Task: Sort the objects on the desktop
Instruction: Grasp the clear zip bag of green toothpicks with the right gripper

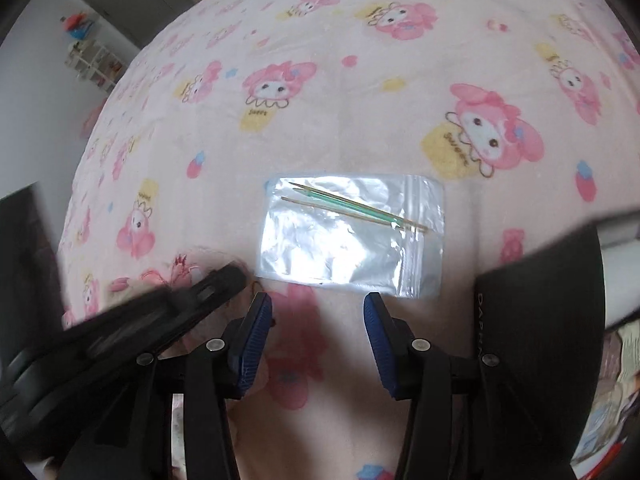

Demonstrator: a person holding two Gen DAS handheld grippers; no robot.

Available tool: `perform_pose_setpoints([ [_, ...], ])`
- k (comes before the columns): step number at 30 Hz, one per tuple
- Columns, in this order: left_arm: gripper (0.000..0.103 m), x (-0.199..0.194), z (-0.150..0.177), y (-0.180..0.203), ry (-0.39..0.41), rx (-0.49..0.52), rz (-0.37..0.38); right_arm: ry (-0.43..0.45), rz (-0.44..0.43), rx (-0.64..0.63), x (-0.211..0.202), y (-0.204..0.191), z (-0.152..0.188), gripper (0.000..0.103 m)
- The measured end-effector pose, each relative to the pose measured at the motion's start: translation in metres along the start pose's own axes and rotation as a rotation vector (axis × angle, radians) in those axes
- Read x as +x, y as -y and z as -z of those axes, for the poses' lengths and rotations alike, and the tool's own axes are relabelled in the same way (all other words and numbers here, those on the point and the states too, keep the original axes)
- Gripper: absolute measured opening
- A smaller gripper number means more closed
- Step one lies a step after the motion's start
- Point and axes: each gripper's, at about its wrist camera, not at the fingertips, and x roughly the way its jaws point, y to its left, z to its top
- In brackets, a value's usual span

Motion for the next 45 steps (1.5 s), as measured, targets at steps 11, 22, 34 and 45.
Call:
perform_pose_setpoints([
  [11, 0.039, 0.044, -0.022, 0.012, -0.023, -0.015, 0.111, 0.013, 0.059, 0.191, 0.020, 0.016, -0.010, 0.044],
  [22, 0.001, 0.039, -0.010, 0.001, -0.060, -0.044, 0.135, -0.037, 0.037, 0.108, 0.037, 0.011, -0.011, 0.049],
  [34, 0.002, -0.036, 0.036, -0.039, 0.027, -0.005, -0.089, -0.069, -0.054, -0.031, 0.002, -0.010, 0.022, 0.051],
  [45, 0.026, 0.010, 0.015, -0.019, -0.006, 0.021, -0.161, -0.038, -0.001, -0.060, 0.043, -0.012, 0.014, 0.067],
])
